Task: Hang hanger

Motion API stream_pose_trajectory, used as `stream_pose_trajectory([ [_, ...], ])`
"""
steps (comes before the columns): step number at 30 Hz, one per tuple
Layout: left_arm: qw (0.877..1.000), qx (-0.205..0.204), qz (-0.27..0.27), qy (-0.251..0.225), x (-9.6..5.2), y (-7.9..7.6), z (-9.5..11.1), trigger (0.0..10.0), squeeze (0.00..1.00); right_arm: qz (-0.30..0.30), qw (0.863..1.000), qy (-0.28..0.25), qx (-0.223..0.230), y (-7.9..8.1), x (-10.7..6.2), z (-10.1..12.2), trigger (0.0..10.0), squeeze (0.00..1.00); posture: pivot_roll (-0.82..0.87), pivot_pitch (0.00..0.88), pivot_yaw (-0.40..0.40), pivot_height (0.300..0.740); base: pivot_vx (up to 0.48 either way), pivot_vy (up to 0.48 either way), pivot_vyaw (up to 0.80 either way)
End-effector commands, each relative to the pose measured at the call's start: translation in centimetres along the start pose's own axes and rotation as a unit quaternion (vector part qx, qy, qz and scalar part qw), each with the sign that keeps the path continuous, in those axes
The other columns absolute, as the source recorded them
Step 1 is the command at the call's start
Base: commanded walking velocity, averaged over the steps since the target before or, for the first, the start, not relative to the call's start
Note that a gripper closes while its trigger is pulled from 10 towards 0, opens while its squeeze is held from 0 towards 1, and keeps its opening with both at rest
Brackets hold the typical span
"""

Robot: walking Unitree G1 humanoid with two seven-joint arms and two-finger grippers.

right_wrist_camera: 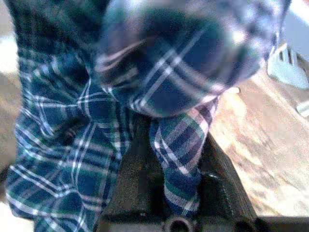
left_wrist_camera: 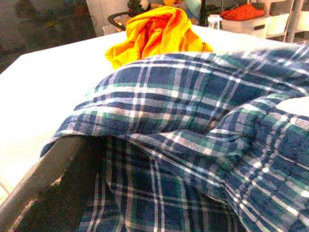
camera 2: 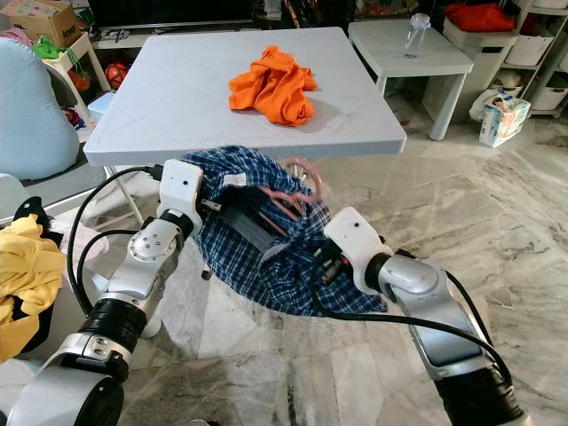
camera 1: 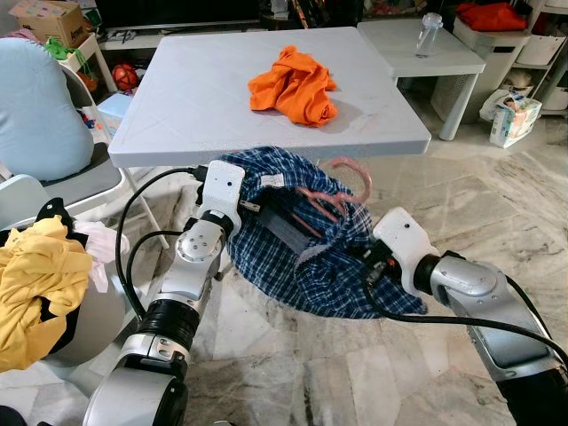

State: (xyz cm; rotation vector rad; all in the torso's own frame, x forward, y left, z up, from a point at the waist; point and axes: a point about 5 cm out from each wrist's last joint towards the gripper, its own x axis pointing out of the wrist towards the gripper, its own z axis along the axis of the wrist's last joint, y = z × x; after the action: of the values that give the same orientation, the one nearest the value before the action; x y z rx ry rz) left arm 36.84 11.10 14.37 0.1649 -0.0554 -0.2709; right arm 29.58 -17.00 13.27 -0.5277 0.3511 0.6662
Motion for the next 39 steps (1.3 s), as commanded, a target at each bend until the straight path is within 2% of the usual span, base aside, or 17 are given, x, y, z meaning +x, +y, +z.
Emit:
stream_pose_trajectory([
  [1, 1.000, 0.007, 0.016, -0.015, 0.0, 0.6, 0.6, 10.0, 0.00, -0.003, 1.000, 0.017, -0.016, -0.2, -0.2, -0.6, 10.0, 0.00, 0.04, 0.047, 0.009, 0.740, 0.000, 0.000, 0.00],
  [5, 0.999, 0.017, 0.030, -0.022, 0.0, 1.2, 0.9, 10.0, 0.00, -0.004, 0.996, 0.058, -0.073, -0.4, -0.4, -2.4, 10.0, 0.00, 0.04, 0.042, 0.008, 0.740, 0.000, 0.000, 0.00],
  [10, 0.998, 0.029, 0.061, -0.017, -0.1, 2.7, 0.9, 10.0, 0.00, -0.006, 0.994, 0.075, -0.077, -1.5, -1.3, -3.6, 10.0, 0.00, 0.04, 0.040, 0.006, 0.740, 0.000, 0.000, 0.00],
  [12, 0.997, 0.027, 0.068, -0.015, 0.0, 3.4, 1.0, 10.0, 0.00, 0.002, 0.988, 0.103, -0.116, -2.1, -2.2, -4.7, 10.0, 0.00, 0.04, 0.041, 0.005, 0.740, 0.000, 0.000, 0.00],
  [14, 0.997, 0.026, 0.068, -0.013, 0.0, 3.4, 1.0, 10.0, 0.00, -0.005, 0.987, 0.095, -0.129, -2.3, -2.2, -4.5, 10.0, 0.00, 0.04, 0.044, 0.005, 0.740, 0.000, 0.000, 0.00],
  [17, 0.998, 0.016, 0.062, -0.001, 0.0, 2.9, 0.4, 10.0, 0.00, -0.011, 0.990, 0.075, -0.116, -2.2, -1.8, -3.8, 10.0, 0.00, 0.03, 0.046, 0.003, 0.740, 0.000, 0.000, 0.00],
  [21, 0.998, 0.000, 0.062, 0.015, -0.2, 2.5, -0.3, 10.0, 0.00, -0.017, 0.991, 0.061, -0.121, -1.9, -1.6, -3.5, 10.0, 0.00, 0.03, 0.052, 0.001, 0.740, 0.000, 0.000, 0.00],
  [24, 0.997, -0.022, 0.077, 0.022, -0.3, 3.2, -0.6, 10.0, 0.00, -0.022, 0.990, 0.056, -0.127, -2.0, -1.8, -3.7, 10.0, 0.00, 0.03, 0.052, 0.001, 0.740, 0.000, 0.000, 0.00],
  [27, 0.996, -0.036, 0.073, 0.028, -0.3, 3.8, -0.5, 10.0, 0.00, -0.049, 0.985, 0.064, -0.154, -2.9, -2.1, -3.7, 10.0, 0.00, 0.03, 0.052, 0.001, 0.740, 0.000, 0.000, 0.00],
  [29, 0.997, -0.045, 0.052, 0.036, -0.2, 3.5, -0.6, 10.0, 0.00, -0.073, 0.982, 0.058, -0.167, -3.4, -2.0, -3.3, 10.0, 0.00, 0.03, 0.055, 0.002, 0.740, 0.000, 0.000, 0.00],
  [31, 0.996, -0.057, -0.017, 0.073, -0.1, 1.4, -1.3, 10.0, 0.00, -0.118, 0.973, 0.036, -0.197, -3.6, -1.2, -2.0, 10.0, 0.00, 0.03, 0.055, 0.002, 0.740, 0.000, 0.000, 0.00],
  [32, 0.996, -0.057, -0.017, 0.073, -0.1, 1.4, -1.3, 10.0, 0.00, -0.118, 0.973, 0.036, -0.197, -3.6, -1.2, -2.0, 10.0, 0.00, 0.03, 0.055, 0.002, 0.740, 0.000, 0.000, 0.00],
  [33, 0.993, -0.063, -0.049, 0.085, -0.1, 0.2, -1.6, 10.0, 0.00, -0.128, 0.962, 0.033, -0.237, -3.4, -0.7, -1.6, 10.0, 0.00, 0.03, 0.051, 0.003, 0.740, 0.000, 0.000, 0.00],
  [34, 0.990, -0.082, -0.089, 0.078, -0.1, -1.5, -1.2, 10.0, 0.00, -0.121, 0.951, 0.041, -0.282, -2.8, -0.3, -1.8, 10.0, 0.00, 0.03, 0.050, 0.003, 0.740, 0.000, 0.000, 0.00],
  [35, 0.990, -0.082, -0.089, 0.078, -0.1, -1.5, -1.2, 10.0, 0.00, -0.121, 0.951, 0.041, -0.282, -2.8, -0.3, -1.8, 10.0, 0.00, 0.03, 0.050, 0.003, 0.740, 0.000, 0.000, 0.00],
  [37, 0.983, -0.104, -0.134, 0.070, -0.1, -3.0, -0.4, 10.0, 0.00, -0.112, 0.945, 0.049, -0.304, -2.3, 0.0, -2.2, 10.0, 0.00, 0.03, 0.050, 0.001, 0.740, 0.000, 0.000, 0.00],
  [39, 0.980, -0.106, -0.158, 0.063, -0.1, -3.5, 0.1, 10.0, 0.00, -0.112, 0.940, 0.055, -0.317, -2.3, 0.1, -2.4, 10.0, 0.00, 0.03, 0.050, 0.001, 0.740, 0.000, 0.000, 0.00],
])
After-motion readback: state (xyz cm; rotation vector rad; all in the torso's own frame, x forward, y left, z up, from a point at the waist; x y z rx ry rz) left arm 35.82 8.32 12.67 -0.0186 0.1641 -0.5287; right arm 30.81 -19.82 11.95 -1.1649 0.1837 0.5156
